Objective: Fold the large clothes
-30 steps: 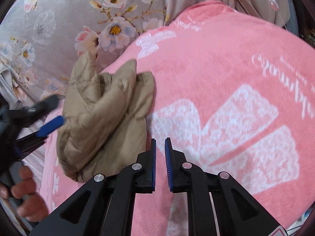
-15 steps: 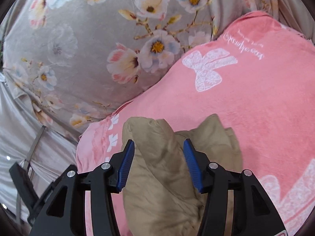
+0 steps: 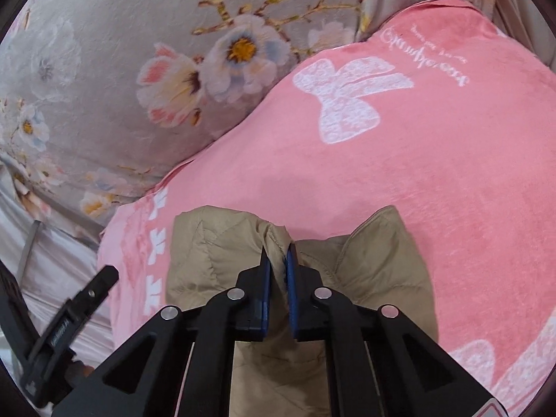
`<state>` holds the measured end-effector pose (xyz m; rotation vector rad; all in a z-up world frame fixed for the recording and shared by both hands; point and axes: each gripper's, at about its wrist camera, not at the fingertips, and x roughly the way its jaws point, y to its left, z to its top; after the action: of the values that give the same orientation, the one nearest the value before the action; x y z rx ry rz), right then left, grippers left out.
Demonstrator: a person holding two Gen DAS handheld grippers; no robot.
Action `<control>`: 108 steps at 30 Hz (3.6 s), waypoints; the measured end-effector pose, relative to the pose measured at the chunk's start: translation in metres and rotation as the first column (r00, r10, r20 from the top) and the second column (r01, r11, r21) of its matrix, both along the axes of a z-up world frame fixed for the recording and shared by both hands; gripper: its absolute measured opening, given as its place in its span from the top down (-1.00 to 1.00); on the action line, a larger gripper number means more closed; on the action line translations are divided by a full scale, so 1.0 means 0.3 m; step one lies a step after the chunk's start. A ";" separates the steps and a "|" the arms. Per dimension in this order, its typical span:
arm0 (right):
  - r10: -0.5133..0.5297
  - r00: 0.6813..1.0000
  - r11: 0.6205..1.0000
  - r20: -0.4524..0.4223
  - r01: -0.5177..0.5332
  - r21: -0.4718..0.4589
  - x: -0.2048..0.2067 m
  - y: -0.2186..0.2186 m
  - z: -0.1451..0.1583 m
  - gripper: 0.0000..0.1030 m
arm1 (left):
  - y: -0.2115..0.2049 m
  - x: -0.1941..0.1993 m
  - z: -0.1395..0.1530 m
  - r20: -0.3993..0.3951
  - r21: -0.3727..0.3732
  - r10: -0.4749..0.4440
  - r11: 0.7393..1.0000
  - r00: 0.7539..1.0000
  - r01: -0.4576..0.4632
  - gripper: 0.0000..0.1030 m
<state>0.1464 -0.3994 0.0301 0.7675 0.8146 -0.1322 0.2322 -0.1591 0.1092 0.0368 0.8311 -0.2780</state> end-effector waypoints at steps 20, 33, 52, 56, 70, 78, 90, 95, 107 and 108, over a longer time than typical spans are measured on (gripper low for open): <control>-0.067 0.985 0.923 -0.162 0.000 -0.384 -0.009 -0.040 -0.261 0.87 | -0.324 0.019 -0.355 -0.066 0.203 -0.054 0.977 0.996 0.067 -0.36; -0.075 0.984 0.911 -0.160 0.003 -0.413 0.013 -0.023 -0.343 0.83 | -0.353 0.025 -0.452 -0.018 0.243 -0.047 0.969 0.999 0.050 -0.41; -0.080 0.989 0.907 -0.127 0.019 -0.420 0.012 -0.017 -0.381 0.78 | -0.386 0.002 -0.496 0.089 0.299 -0.028 0.954 0.996 0.000 -0.43; -0.038 0.988 0.916 -0.149 -0.025 -0.401 -0.059 -0.018 -0.292 0.74 | -0.338 -0.034 -0.439 0.018 0.263 -0.073 0.963 0.997 0.066 -0.44; 0.073 0.984 0.966 -0.160 -0.110 -0.233 -0.576 0.118 -0.283 0.10 | 0.020 -0.443 -0.407 -0.235 0.063 -0.150 0.984 0.960 0.169 -0.57; 0.097 0.975 0.955 -0.198 -0.147 -0.259 -0.600 0.184 -0.343 0.67 | 0.025 -0.508 -0.440 -0.193 0.138 -0.165 0.972 0.967 0.193 -0.59; 0.081 0.981 0.954 -0.179 -0.128 -0.270 -0.595 0.224 -0.397 0.68 | -0.003 -0.524 -0.491 -0.138 0.206 -0.163 0.960 0.977 0.189 -0.60; 0.079 0.984 0.954 -0.158 -0.121 -0.276 -0.608 0.218 -0.405 0.68 | -0.017 -0.531 -0.502 -0.120 0.220 -0.161 0.958 0.980 0.184 -0.61; -0.029 0.996 0.997 -0.086 0.023 -0.070 -0.729 0.053 -0.319 -0.28 | 0.072 -0.503 -0.426 -0.207 0.074 -0.137 0.985 0.969 0.155 -0.73; -0.047 0.996 0.996 -0.081 0.041 -0.076 -0.736 0.036 -0.314 -0.31 | 0.089 -0.490 -0.415 -0.220 0.042 -0.134 0.988 0.966 0.147 -0.76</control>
<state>-0.0744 -0.3887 -0.0640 0.7137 0.8671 -0.2333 0.0853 -0.1323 -0.0152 0.1224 1.0557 -0.3967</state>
